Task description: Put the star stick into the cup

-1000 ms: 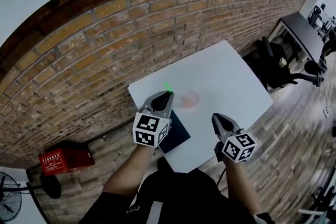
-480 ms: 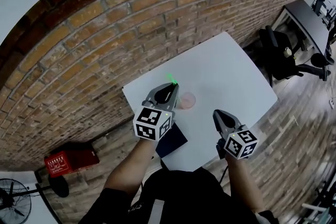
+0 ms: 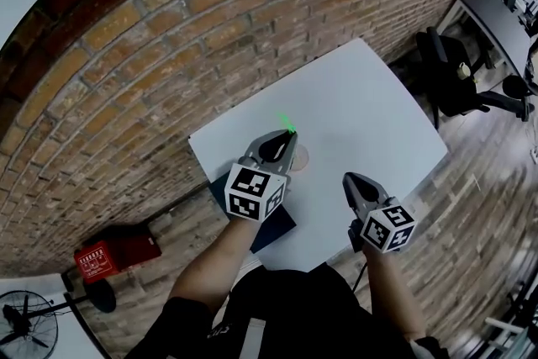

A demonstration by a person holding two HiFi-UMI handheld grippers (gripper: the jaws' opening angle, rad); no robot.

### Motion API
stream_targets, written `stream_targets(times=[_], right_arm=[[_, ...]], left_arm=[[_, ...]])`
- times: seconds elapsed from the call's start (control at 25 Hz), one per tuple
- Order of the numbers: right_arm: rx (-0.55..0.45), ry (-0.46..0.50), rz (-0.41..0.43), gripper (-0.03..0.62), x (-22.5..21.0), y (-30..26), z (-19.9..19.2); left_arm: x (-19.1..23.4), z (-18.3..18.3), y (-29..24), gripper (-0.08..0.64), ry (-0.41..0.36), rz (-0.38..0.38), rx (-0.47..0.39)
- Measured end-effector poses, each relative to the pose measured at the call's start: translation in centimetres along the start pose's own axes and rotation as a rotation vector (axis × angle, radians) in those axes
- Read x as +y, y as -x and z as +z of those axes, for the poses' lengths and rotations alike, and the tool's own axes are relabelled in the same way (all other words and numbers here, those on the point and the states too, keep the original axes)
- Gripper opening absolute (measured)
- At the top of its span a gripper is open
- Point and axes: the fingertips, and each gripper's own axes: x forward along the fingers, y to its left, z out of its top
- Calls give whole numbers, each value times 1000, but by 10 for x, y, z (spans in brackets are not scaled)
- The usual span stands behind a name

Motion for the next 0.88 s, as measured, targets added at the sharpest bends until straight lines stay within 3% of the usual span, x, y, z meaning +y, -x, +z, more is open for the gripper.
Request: stream_targets(times=[0.32,0.88], right_arm=[[20,-17,2,0,-9,0,-8],[31,-18,2,0,-11,2,-7]], left_arm=[[-14,-38,-25,14,13,-49,69],[6,-88,-35,20,27,-46,203]])
